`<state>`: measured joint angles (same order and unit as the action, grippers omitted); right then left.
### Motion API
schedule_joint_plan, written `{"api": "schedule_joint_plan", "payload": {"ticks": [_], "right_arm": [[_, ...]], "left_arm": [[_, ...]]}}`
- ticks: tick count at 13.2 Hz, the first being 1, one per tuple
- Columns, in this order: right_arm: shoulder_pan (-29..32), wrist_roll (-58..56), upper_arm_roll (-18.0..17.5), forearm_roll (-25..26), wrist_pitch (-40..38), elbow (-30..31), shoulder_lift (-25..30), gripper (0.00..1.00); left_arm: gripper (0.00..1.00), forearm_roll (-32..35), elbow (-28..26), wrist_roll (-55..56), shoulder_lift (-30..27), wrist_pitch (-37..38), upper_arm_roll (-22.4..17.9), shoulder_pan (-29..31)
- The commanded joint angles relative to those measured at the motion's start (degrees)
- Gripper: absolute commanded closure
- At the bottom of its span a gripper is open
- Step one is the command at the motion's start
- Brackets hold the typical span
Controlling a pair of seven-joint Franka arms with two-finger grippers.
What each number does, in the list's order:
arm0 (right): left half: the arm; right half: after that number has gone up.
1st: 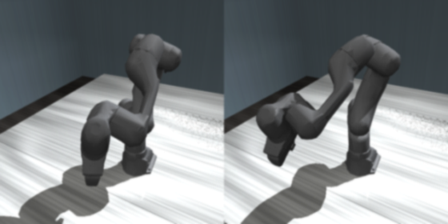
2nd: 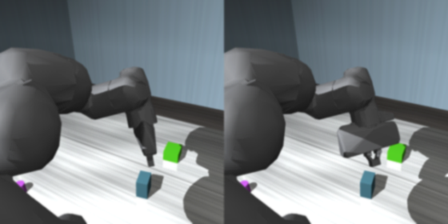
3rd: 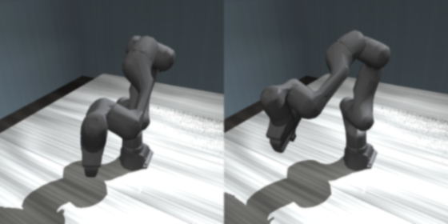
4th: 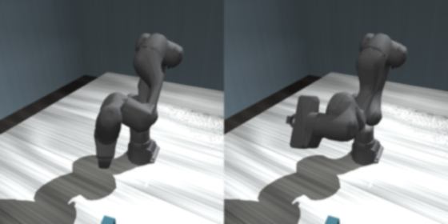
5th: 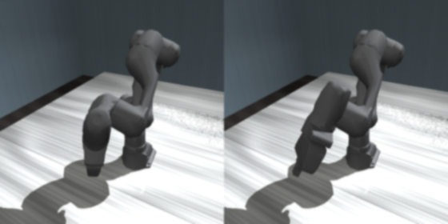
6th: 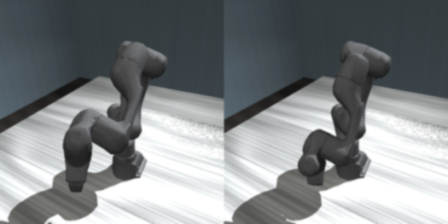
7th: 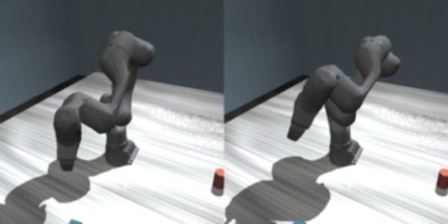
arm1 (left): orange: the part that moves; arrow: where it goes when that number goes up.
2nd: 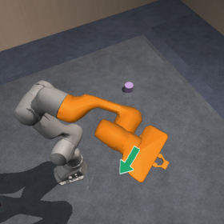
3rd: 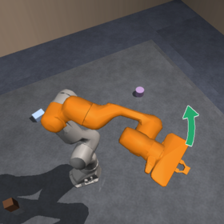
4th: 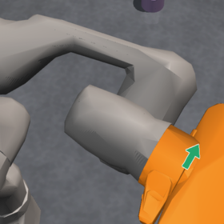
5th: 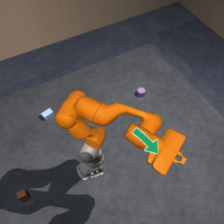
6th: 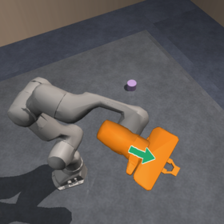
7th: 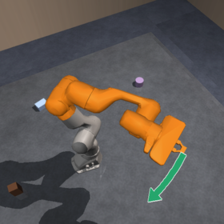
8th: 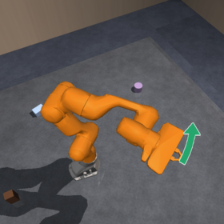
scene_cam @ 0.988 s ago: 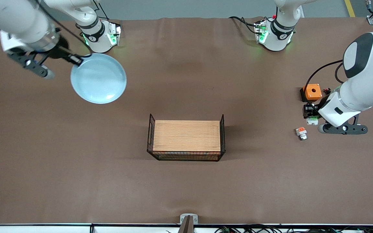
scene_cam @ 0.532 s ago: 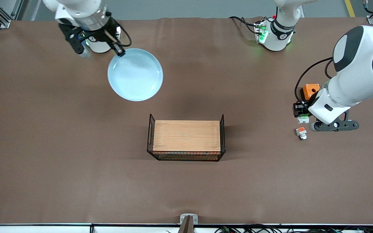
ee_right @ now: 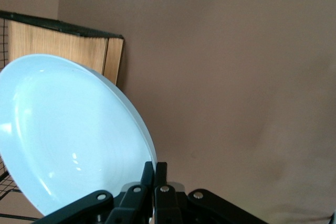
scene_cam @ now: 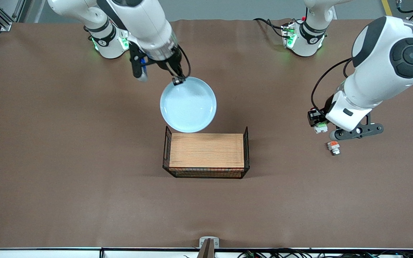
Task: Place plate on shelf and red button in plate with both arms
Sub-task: 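Lower the plate onto the wooden tray while the left gripper carries the switch over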
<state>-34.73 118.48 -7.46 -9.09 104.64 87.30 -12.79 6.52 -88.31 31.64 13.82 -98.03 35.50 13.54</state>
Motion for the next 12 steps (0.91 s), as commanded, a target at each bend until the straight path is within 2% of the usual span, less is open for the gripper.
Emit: {"api": "schedule_joint_plan", "payload": {"ticks": [1,4,6,12], "right_arm": [[-2.0,2.5,1.0,-0.4,4.2,-3.6,-4.5,1.00],[-1.9,2.3,1.3,0.0,6.4,-7.2,-9.8,1.00],[-2.0,2.0,1.3,2.6,6.5,-9.2,-12.5,1.00],[-1.6,2.3,1.4,3.9,12.9,-9.1,-17.0,0.99]], "left_arm": [[1.00,-0.6,2.8,4.9,2.2,1.2,0.2,-2.4],[1.00,-0.6,6.0,13.9,5.1,0.9,0.2,-6.1],[1.00,-1.0,7.0,19.1,6.7,-0.2,0.2,-8.7],[1.00,-1.2,7.1,33.1,10.8,-9.3,0.0,-13.7]]}}
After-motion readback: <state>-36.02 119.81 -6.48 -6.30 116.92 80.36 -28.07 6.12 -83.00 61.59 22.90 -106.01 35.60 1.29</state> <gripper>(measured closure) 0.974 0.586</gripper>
